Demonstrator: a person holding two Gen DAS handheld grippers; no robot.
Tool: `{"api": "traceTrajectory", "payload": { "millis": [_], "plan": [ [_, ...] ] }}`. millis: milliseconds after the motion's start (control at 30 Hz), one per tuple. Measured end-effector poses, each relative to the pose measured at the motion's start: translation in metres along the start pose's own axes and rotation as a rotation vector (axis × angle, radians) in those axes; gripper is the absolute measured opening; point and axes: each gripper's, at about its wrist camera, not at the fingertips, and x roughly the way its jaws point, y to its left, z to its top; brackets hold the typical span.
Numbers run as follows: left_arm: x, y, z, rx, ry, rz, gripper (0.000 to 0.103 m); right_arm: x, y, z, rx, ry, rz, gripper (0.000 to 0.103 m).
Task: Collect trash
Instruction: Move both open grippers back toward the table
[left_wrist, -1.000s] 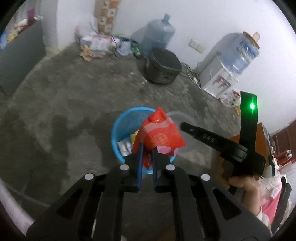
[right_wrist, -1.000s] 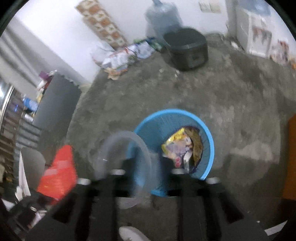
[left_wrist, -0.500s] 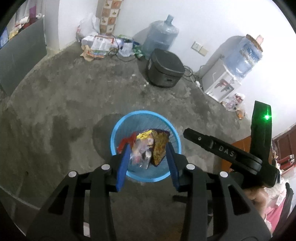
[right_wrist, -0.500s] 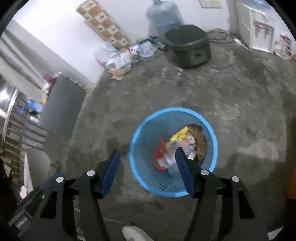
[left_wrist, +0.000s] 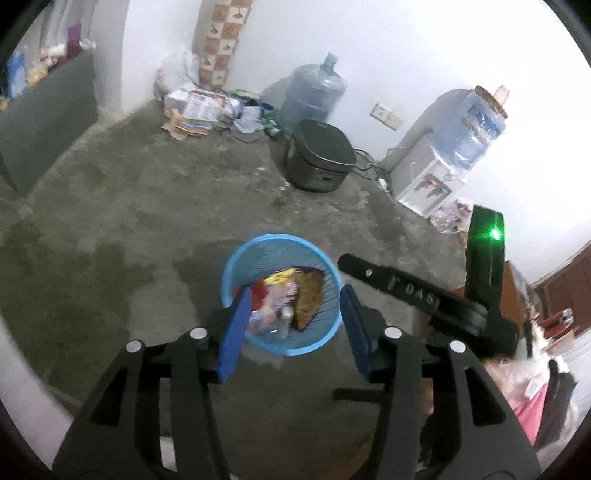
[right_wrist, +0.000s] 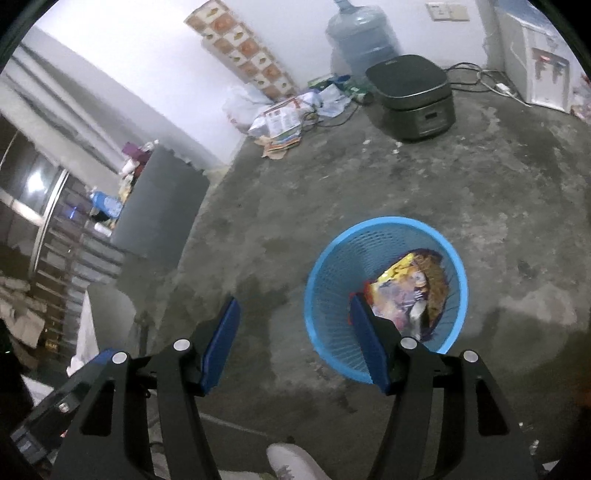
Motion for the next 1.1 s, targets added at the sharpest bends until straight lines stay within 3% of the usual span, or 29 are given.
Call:
{"api": "traceTrajectory", "payload": {
  "millis": [167, 267, 433, 500, 667, 767, 900, 1100],
  "plan": [
    [-0.076, 0.028, -0.026, 0.007, -0.051, 0.112, 0.060, 0.010, 0.032, -0.014, -0.086, 0.047, 0.052, 0.071],
    [-0.136, 0.061, -0.052, -0.048, -0.086, 0.214, 0.064, 0.017, 0.057, -0.028, -0.149, 0.094, 0.092, 0.072],
    [-0.246, 0.120, -0.106, -0.202, -0.167, 0.448, 0.067, 0.013, 0.111, -0.054, -0.272, 0.151, 0.224, 0.072],
    [-0.294, 0.148, -0.133, -0.294, -0.212, 0.584, 0.067, 0.012, 0.134, -0.065, -0.318, 0.178, 0.278, 0.072],
    [-0.361, 0.201, -0.186, -0.516, -0.263, 0.770, 0.067, 0.008, 0.186, -0.096, -0.398, 0.273, 0.437, 0.072],
    [-0.384, 0.231, -0.214, -0.656, -0.284, 0.796, 0.067, 0.004, 0.216, -0.113, -0.467, 0.313, 0.495, 0.072],
    [-0.394, 0.255, -0.236, -0.727, -0.306, 0.820, 0.067, -0.005, 0.250, -0.129, -0.499, 0.342, 0.582, 0.072],
    [-0.392, 0.296, -0.284, -0.914, -0.284, 0.840, 0.047, -0.011, 0.314, -0.176, -0.595, 0.454, 0.728, 0.072]
  ]
}}
